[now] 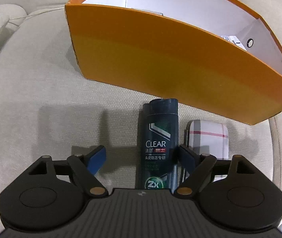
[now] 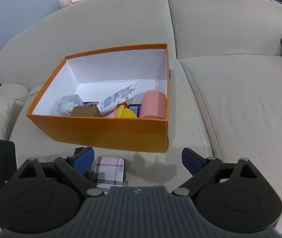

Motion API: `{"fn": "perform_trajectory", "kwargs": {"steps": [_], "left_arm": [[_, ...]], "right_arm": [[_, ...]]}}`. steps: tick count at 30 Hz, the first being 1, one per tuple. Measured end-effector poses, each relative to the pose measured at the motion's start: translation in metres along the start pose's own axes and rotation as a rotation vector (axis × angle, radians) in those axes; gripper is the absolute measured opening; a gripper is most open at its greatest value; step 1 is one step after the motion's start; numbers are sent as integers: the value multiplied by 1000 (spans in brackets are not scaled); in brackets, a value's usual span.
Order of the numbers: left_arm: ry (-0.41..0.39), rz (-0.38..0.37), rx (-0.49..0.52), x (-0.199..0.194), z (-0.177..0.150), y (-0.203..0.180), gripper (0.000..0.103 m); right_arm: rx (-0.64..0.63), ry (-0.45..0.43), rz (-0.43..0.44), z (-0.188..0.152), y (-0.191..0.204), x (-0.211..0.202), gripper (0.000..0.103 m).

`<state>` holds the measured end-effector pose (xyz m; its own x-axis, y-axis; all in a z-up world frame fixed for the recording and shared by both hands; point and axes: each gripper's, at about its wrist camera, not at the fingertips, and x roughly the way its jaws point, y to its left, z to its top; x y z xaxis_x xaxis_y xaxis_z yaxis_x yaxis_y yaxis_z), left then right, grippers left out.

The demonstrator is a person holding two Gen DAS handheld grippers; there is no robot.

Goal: Organize rigid objects
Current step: 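Move the left tool to the CLEAR shampoo bottle while the right tool approaches the plaid case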

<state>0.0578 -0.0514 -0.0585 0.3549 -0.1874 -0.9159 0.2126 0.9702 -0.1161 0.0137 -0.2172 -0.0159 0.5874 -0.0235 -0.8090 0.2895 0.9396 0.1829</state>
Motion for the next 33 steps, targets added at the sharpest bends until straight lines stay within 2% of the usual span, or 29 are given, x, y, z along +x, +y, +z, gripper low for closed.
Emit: {"fn": "perform_trajectory", "kwargs": {"steps": [3, 8, 12, 16, 17, 20, 25, 26, 27, 30, 33], "left_arm": [[-10, 31, 8, -1, 0, 1, 103], [-21, 86, 0, -3, 0, 15, 103], [-3, 88, -41, -4, -1, 31, 103], [-12, 97, -35, -9, -3, 40, 103], [-11, 81, -52, -9, -5, 43, 103], [67, -72, -191, 0, -16, 52, 103], [12, -82, -261, -7, -31, 49, 101], [7, -58, -253, -7, -32, 47, 97], [2, -22, -238, -6, -33, 45, 88], [-8, 46, -146, -7, -35, 33, 84], [2, 80, -69, -7, -38, 31, 83]], "right_arm": [[-12, 23, 8, 0, 4, 9, 97], [-63, 68, -20, -5, 12, 25, 97], [-78, 113, -38, -8, 17, 40, 97], [-121, 154, -59, -12, 29, 55, 97], [-134, 168, -60, -13, 32, 59, 97], [-145, 188, -54, -13, 38, 65, 97], [-104, 172, -72, -8, 35, 64, 98], [-104, 172, -74, -9, 35, 65, 98], [-106, 173, -77, -9, 36, 65, 98], [-119, 183, -82, -10, 39, 68, 98], [-126, 189, -76, -10, 43, 72, 98]]}}
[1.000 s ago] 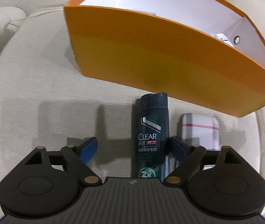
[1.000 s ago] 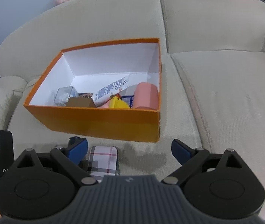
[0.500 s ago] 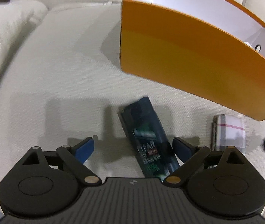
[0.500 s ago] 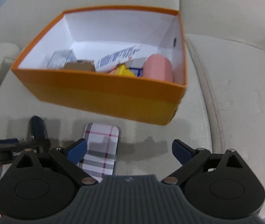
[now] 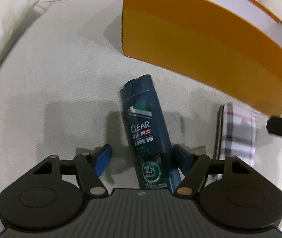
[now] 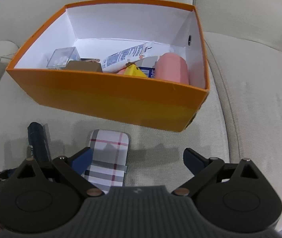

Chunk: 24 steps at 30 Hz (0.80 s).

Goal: Organize rigid objects
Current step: 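Move the left tool to the CLEAR shampoo bottle while the right tool approaches the plaid case, then grasp the CLEAR shampoo bottle with the left tool while the right tool grasps the plaid case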

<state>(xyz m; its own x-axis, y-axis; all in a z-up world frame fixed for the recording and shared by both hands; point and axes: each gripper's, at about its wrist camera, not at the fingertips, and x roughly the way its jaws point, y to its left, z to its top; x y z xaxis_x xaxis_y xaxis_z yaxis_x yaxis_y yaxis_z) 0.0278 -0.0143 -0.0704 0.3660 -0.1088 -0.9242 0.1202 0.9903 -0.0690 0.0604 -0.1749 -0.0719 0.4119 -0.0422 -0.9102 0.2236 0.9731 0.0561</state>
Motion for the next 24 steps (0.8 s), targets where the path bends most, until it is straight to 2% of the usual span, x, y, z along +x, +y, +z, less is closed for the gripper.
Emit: {"fn": "perform_trajectory", "kwargs": {"steps": [3, 6, 12, 18, 19, 21, 24], "left_arm": [[12, 56, 83, -2, -1, -1, 83], [21, 96, 103, -3, -1, 16, 88], [29, 77, 54, -3, -2, 32, 92], [-28, 67, 115, -4, -9, 27, 92], [-37, 64, 134, -3, -8, 25, 92], [-47, 59, 162, -2, -7, 23, 89], [-35, 42, 146, -3, -6, 24, 84]], "right_arm": [[-12, 5, 6, 1, 5, 3, 98], [-11, 19, 11, 0, 10, 9, 98], [-3, 109, 79, -1, 28, 37, 98], [-19, 132, 26, 0, 45, 54, 97], [-10, 140, 26, -1, 47, 56, 95], [10, 164, 31, -4, 48, 60, 86], [-19, 183, -2, -6, 56, 67, 85]]}}
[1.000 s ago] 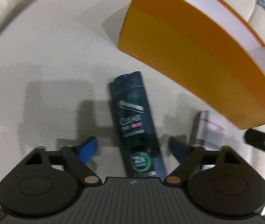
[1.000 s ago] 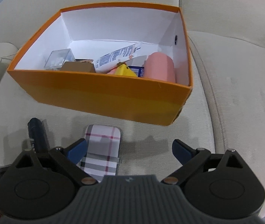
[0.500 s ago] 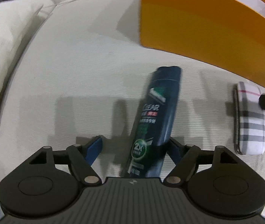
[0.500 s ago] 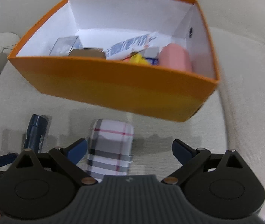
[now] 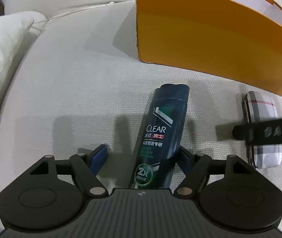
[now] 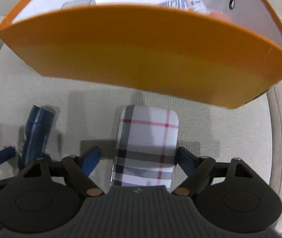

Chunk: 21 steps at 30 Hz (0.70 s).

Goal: Organize rigid objects
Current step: 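Grasp the CLEAR shampoo bottle with the left tool while the right tool grasps the plaid case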

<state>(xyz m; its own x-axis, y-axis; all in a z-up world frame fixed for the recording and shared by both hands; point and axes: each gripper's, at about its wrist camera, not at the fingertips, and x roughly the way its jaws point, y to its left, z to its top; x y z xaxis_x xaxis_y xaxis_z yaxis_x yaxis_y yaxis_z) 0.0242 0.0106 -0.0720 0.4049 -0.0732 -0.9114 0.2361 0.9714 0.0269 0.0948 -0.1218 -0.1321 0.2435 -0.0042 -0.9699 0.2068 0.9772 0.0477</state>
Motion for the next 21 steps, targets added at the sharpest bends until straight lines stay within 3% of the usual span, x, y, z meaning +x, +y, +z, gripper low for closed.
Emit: {"fn": "perform_trajectory", "kwargs": {"steps": [6, 8, 9, 10, 12, 18, 21], "left_arm": [[6, -27, 1, -2, -3, 5, 73], [8, -47, 4, -3, 4, 3, 63], [9, -61, 2, -4, 5, 4, 50], [10, -71, -4, -6, 7, 5, 43], [22, -83, -21, -4, 10, 10, 43], [52, -177, -132, 0, 16, 34, 42], [55, -188, -163, -1, 17, 39, 41]], "right_arm": [[-17, -6, -26, -1, 11, 5, 88], [-13, -5, -22, -1, 11, 5, 88], [-8, -8, -19, -2, 11, 4, 87], [0, -13, -18, -3, 8, 2, 82], [22, -30, -12, -1, -6, -3, 69], [46, -21, 50, -3, -22, -7, 69], [51, -23, 78, -5, -25, -12, 69]]}}
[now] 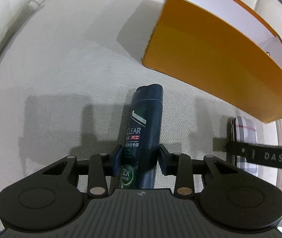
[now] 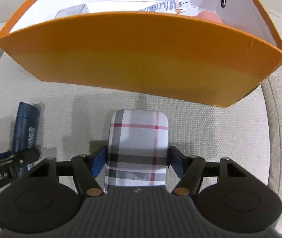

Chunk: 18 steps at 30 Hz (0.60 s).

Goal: Organize rigid objects
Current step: 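Grasp the CLEAR shampoo bottle with the left tool while the right tool grasps the plaid case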

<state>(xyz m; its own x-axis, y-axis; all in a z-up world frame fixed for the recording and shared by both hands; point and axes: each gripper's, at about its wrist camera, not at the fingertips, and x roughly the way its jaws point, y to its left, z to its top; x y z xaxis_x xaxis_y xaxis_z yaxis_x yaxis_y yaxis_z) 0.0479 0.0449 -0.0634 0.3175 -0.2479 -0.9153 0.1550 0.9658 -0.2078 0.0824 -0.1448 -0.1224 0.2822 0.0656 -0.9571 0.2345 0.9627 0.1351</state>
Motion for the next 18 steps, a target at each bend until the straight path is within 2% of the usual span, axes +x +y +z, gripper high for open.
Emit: {"fn": "perform_trajectory", "kwargs": {"steps": [11, 15, 18], "left_arm": [[-20, -43, -29, -12, 4, 4, 40], [-17, -52, -48, -13, 9, 6, 40], [-6, -20, -38, -5, 11, 4, 40]], "right_arm": [[20, -35, 90, -6, -22, -24, 69], [15, -40, 81, -8, -23, -33, 69], [18, -36, 72, -14, -25, -36, 69]]}}
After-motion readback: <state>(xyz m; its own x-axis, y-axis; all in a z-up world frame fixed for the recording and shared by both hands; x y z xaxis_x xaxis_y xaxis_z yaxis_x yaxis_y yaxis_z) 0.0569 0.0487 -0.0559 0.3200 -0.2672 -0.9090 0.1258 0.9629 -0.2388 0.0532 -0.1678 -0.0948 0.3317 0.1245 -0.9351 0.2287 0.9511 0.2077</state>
